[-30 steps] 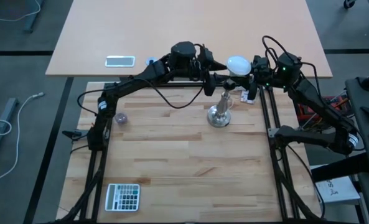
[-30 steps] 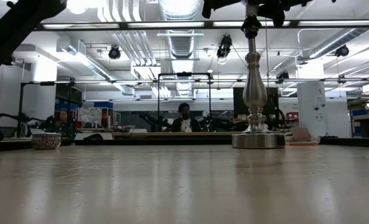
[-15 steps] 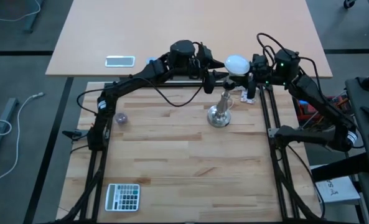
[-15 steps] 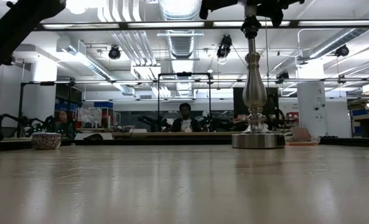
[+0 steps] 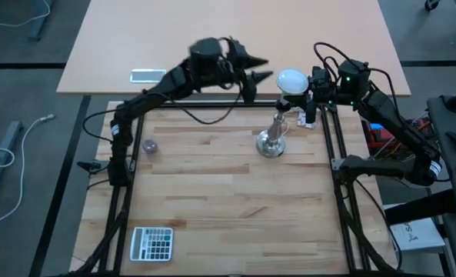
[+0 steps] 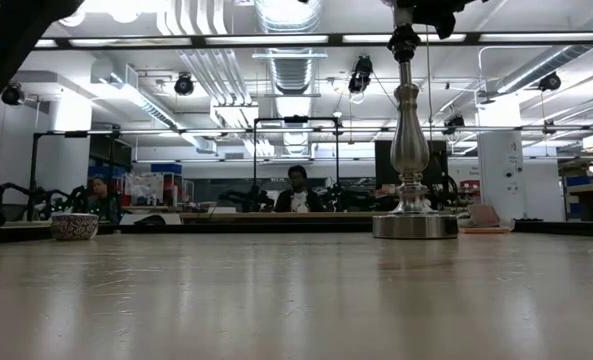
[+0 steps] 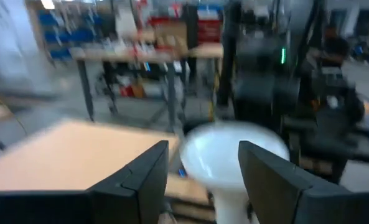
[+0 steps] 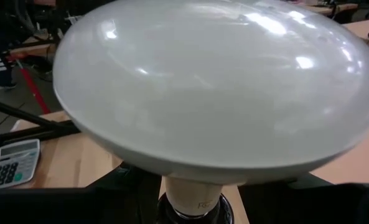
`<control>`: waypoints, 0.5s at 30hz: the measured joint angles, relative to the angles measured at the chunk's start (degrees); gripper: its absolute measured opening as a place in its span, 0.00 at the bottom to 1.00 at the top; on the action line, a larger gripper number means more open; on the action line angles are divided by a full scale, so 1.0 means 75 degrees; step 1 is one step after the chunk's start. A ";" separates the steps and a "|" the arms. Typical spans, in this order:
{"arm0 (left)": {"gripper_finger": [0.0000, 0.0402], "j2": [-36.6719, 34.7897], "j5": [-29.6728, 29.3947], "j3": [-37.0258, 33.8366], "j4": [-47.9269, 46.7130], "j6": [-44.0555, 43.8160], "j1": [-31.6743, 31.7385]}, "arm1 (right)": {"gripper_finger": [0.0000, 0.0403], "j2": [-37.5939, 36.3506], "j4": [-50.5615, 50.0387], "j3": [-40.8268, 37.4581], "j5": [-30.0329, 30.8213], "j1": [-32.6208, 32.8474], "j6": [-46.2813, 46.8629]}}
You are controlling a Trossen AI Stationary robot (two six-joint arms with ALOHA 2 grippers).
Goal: Screw lightbulb
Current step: Insert the light bulb into the lamp
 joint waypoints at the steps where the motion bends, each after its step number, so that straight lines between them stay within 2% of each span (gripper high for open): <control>1: 0.45 -0.0044 -0.0015 0.0008 0.0170 0.0066 0.0002 | 0.40 0.0000 -0.0012 0.0000 0.0000 0.0000 -0.0019; 7: 0.39 0.0118 0.0078 0.0006 0.1133 0.0092 0.0027 | 0.40 0.0000 -0.0046 0.0000 0.0004 0.0000 -0.0062; 15: 0.33 0.0491 0.0258 -0.0006 0.1327 -0.0213 -0.0253 | 0.40 0.0060 -0.0053 0.0000 0.0126 0.0114 0.0050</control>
